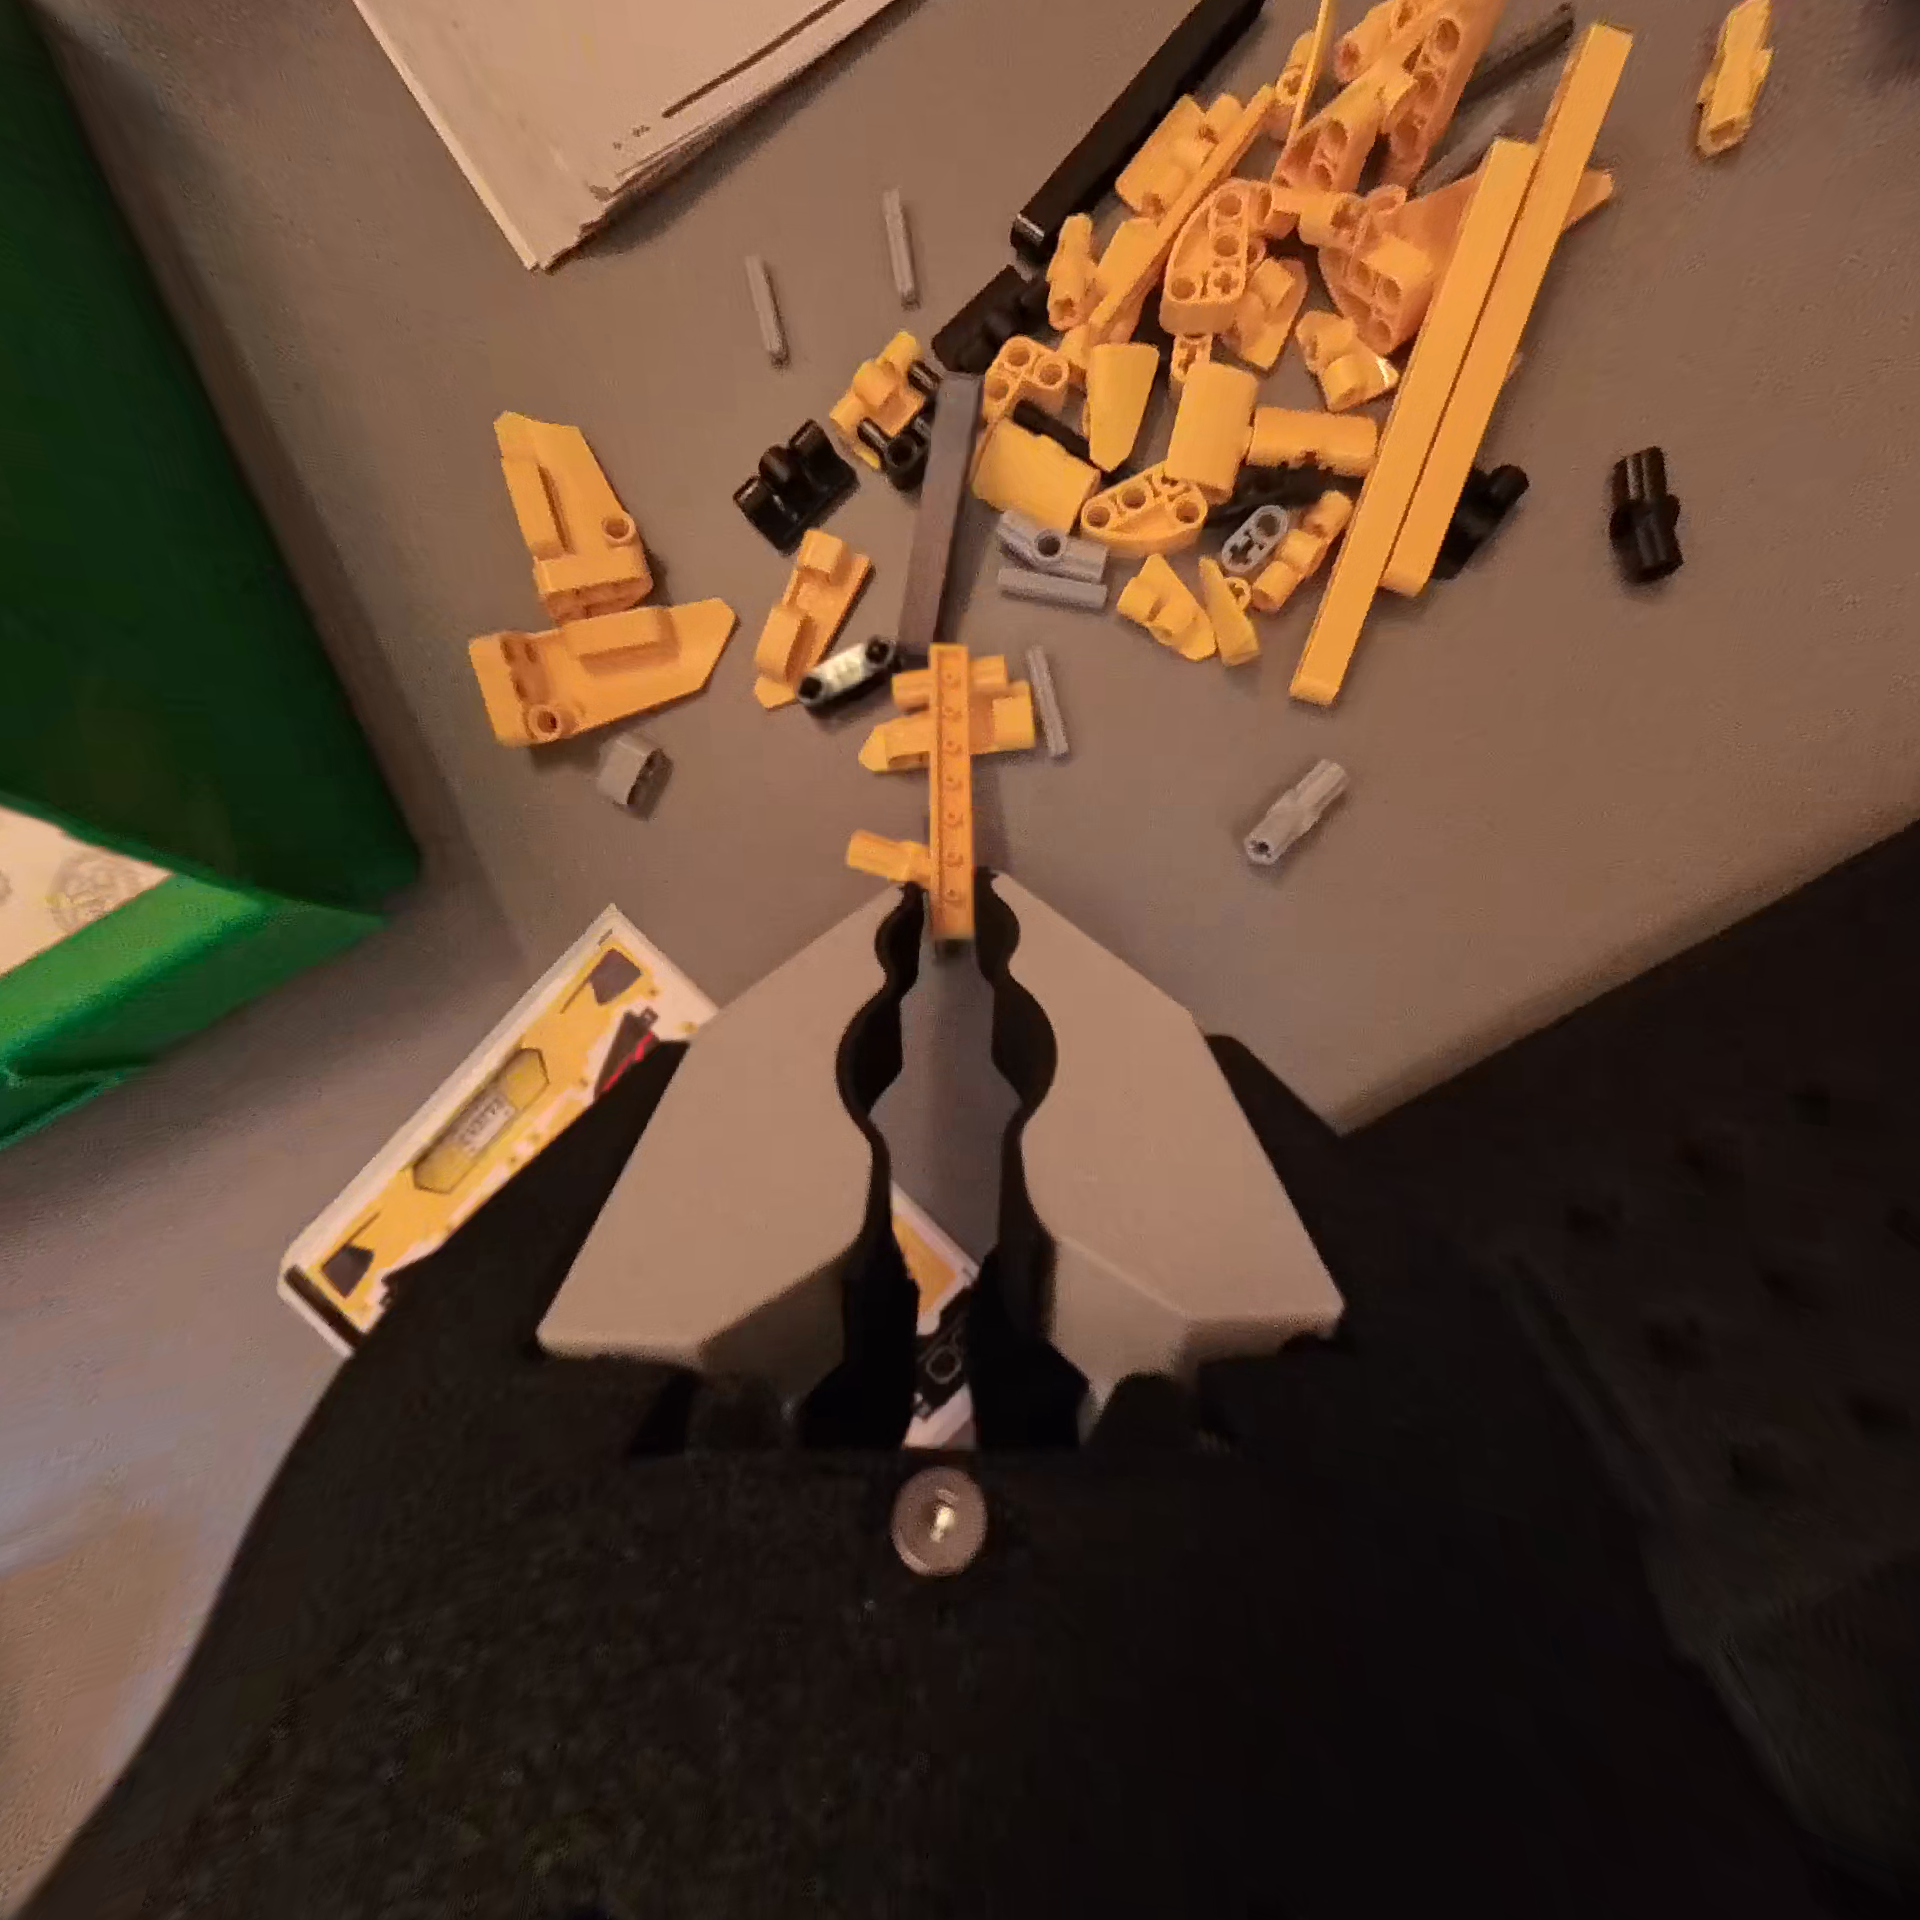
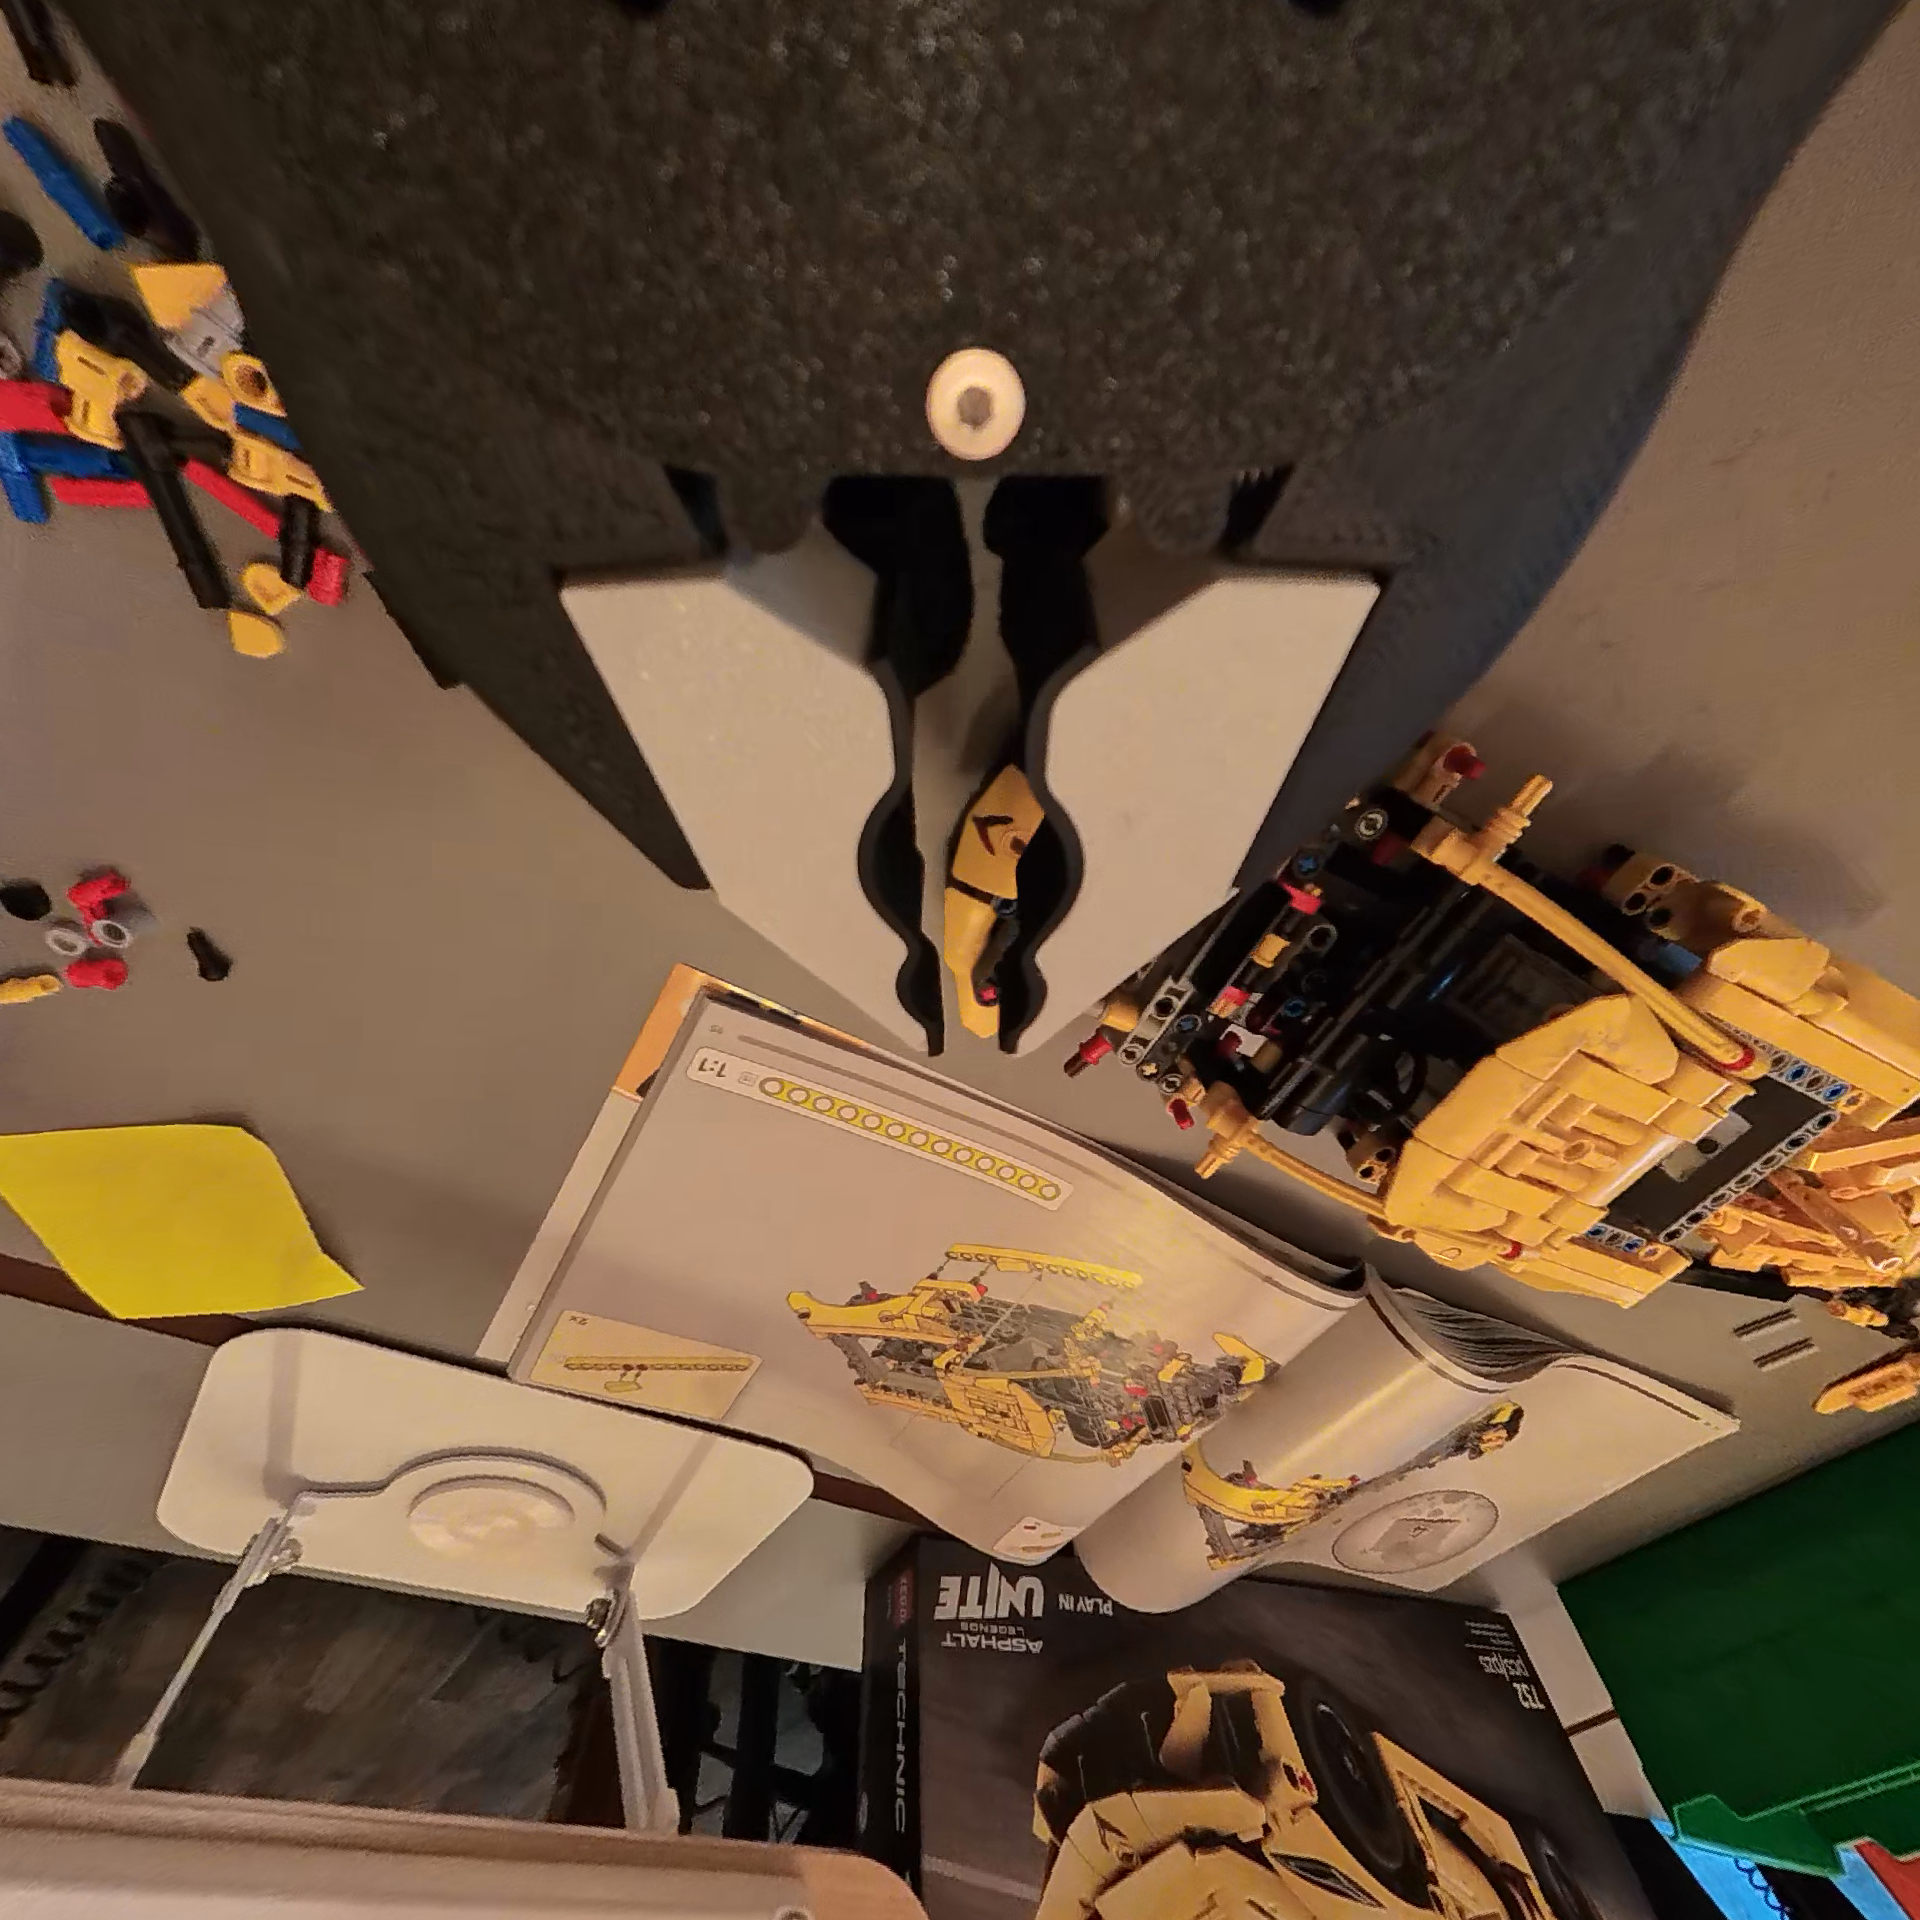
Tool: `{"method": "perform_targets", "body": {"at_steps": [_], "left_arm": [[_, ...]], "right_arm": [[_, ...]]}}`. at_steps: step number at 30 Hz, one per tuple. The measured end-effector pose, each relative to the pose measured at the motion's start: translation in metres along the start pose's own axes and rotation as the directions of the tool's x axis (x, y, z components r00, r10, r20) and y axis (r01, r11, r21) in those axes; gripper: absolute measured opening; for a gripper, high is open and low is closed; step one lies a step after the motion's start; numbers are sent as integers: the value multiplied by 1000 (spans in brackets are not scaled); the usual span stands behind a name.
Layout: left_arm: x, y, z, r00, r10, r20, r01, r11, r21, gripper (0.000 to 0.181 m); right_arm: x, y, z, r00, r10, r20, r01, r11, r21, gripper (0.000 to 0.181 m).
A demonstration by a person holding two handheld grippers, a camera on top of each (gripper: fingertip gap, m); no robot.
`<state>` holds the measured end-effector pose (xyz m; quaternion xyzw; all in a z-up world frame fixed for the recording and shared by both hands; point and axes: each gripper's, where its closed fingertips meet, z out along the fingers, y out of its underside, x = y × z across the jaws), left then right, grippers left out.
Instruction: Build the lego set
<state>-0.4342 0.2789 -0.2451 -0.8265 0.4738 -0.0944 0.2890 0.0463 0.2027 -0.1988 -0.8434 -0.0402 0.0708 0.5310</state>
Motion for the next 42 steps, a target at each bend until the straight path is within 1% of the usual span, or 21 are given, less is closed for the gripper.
{"method": "perform_targets", "body": {"at_steps": [4, 9, 11, 13, 16, 18, 21, 23, 26, 29, 31, 32, 35, 37, 40, 42], "left_arm": [[14, 7, -13, 998, 17, -67, -15, 1000, 25, 9], [26, 24, -13, 992, 93, -89, -95, 995, -17, 10], [27, 34, -10, 992, 82, -99, -88, 994, -63, 10], [29, 37, -10, 992, 58, -116, -66, 995, -69, 11], [24, 41, -16, 994, 37, -102, -47, 995, -93, 21], [21, 36, -21, 996, 26, -86, -32, 997, -66, 22], [24, 13, -22, 996, 42, -80, -41, 999, 12, 22], [27, 2, -13, 995, 77, -70, -75, 997, 31, 22], [27, -8, 5, 993, 104, -55, -102, 994, 27, 22], [34, -32, 20, 989, 99, -109, -89, 992, 93, 22], [41, -44, 29, 983, 115, -142, -98, 988, 120, 26], [45, -47, 33, 978, 119, -169, -100, 988, 115, 30], [58, -55, 40, 957, 91, -276, -61, 992, 113, 33], [64, -52, 44, 945, 74, -318, -51, 995, 81, 34], [67, -54, 47, 947, 98, -306, -75, 993, 86, 31], [64, -53, 49, 956, 124, -268, -107, 991, 75, 16]], "right_arm": [[-2, 1, 1, 1000, -10, 3, 10, 1000, -8, 9], [-3, 1, 1, 1000, -9, 6, 9, 1000, -9, 9], [-3, 1, 2, 1000, -9, 9, 9, 1000, -8, 9], [-4, 2, 2, 1000, -13, 10, 13, 1000, -12, 9], [-4, 2, 2, 1000, -18, 7, 18, 1000, -15, 9], [-4, 2, 2, 1000, -16, 7, 16, 1000, -15, 9], [-5, 2, 2, 1000, -14, 11, 15, 1000, -14, 9], [-5, 3, 3, 1000, -20, 11, 21, 1000, -20, 9], [-6, 5, 4, 1000, -28, 8, 28, 999, -26, 9], [-4, 5, 4, 1000, -26, 5, 26, 999, -28, 9], [-3, 5, 3, 1000, -23, 2, 24, 999, -28, 9], [-3, 5, 3, 1000, -23, 1, 23, 999, -27, 9], [-1, 6, 3, 1000, -25, -4, 25, 999, -29, 9], [0, 6, 2, 1000, -24, -7, 24, 999, -30, 9], [0, 6, 2, 1000, -20, -3, 20, 999, -30, 9], [-2, 6, 3, 1000, -23, 1, 23, 999, -31, 9]]}}
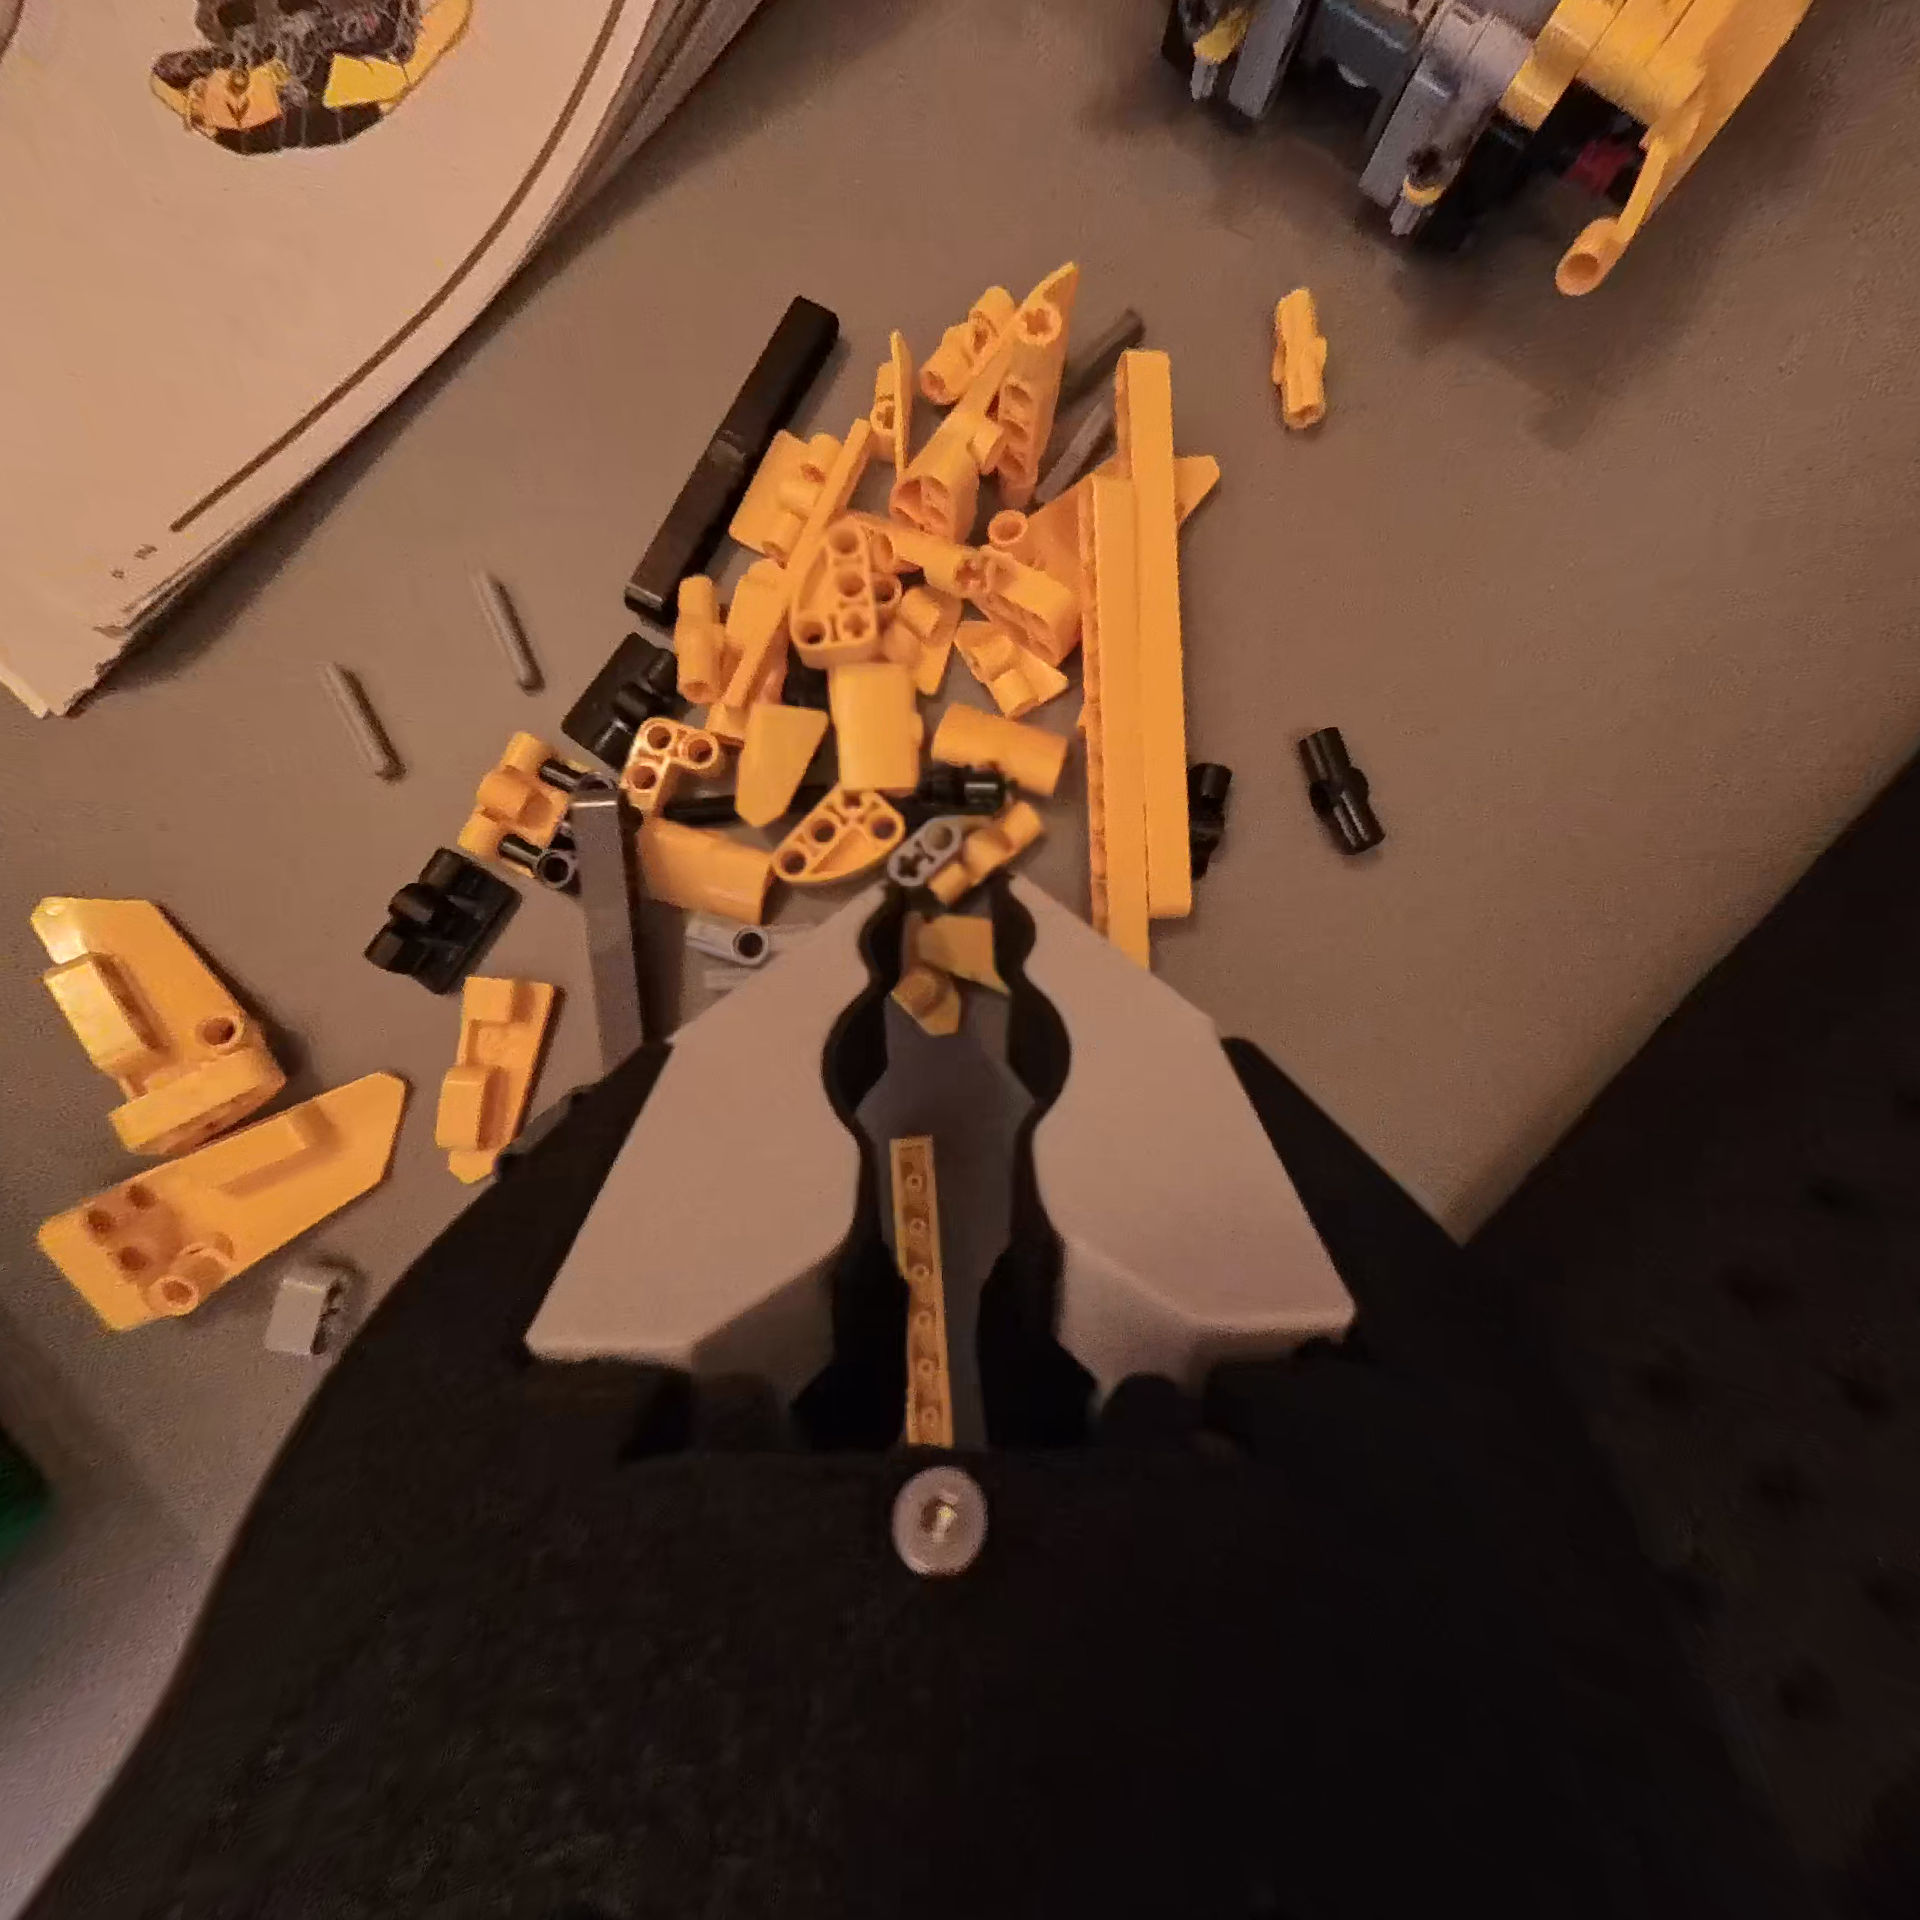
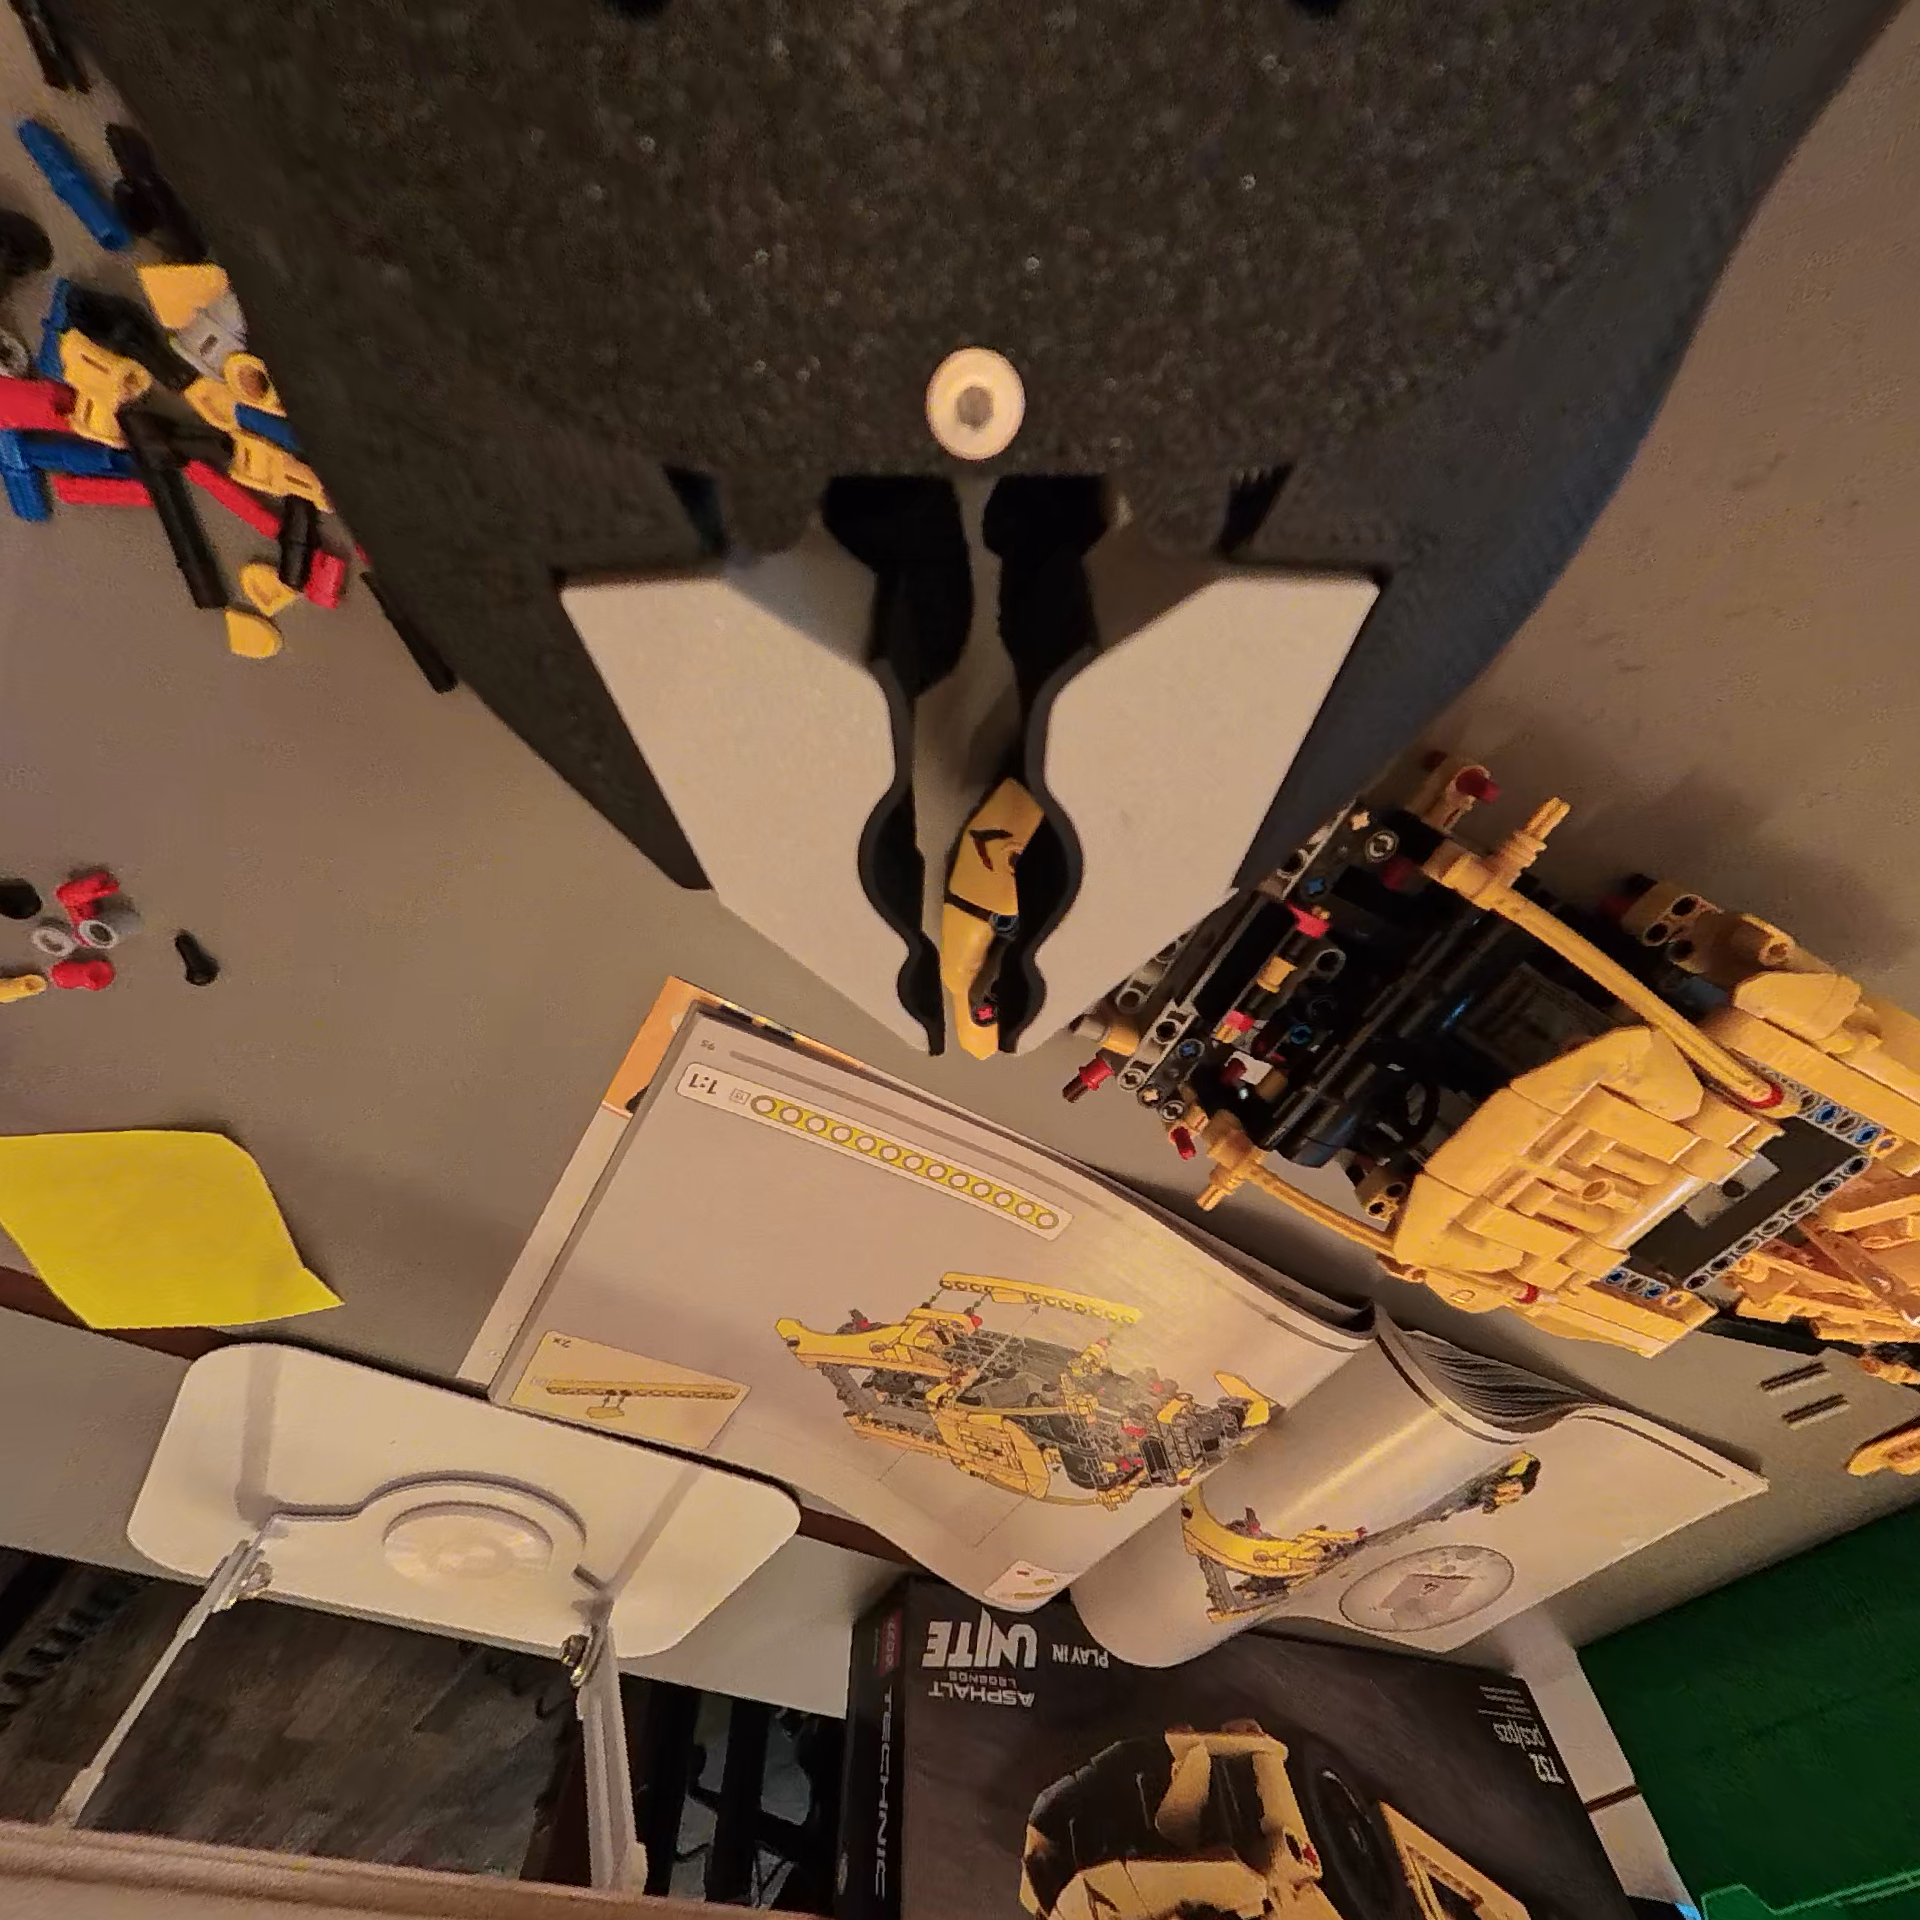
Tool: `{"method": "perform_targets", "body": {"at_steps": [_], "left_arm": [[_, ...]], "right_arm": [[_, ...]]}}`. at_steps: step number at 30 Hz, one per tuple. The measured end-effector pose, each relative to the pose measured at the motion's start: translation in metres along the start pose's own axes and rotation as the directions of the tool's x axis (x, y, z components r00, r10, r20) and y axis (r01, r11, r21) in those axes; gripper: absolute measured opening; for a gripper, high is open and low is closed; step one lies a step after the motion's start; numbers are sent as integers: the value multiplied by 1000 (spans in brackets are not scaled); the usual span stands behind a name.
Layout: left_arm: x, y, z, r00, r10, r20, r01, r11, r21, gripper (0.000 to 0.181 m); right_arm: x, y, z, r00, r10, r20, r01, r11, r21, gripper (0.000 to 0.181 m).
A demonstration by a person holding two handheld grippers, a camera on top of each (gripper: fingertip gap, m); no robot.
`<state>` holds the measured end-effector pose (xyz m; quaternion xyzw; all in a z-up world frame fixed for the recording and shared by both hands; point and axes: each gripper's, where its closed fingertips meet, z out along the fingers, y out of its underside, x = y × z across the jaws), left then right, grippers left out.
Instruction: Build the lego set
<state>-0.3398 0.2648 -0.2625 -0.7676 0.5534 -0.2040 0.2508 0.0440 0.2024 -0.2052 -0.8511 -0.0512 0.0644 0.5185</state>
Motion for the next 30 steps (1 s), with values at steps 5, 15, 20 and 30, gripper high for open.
{"method": "perform_targets", "body": {"at_steps": [5, 15, 20, 30], "left_arm": [[-12, 13, -10, 995, 36, 90, -29, 996, -81, 2], [-10, -8, -24, 997, 0, 80, -3, 999, 39, 28], [16, -37, -1, 998, 61, -13, -59, 994, 88, 32], [22, -37, 22, 976, 213, 32, -211, 975, -68, 16]], "right_arm": [[-1, 3, 1, 1000, -26, -7, 26, 1000, -17, 9], [-5, 1, 1, 999, -42, -3, 42, 999, -17, 8], [-2, 5, 1, 997, -70, -27, 69, 997, -35, 7], [0, 6, 0, 996, -84, -37, 82, 996, -43, 7]]}}
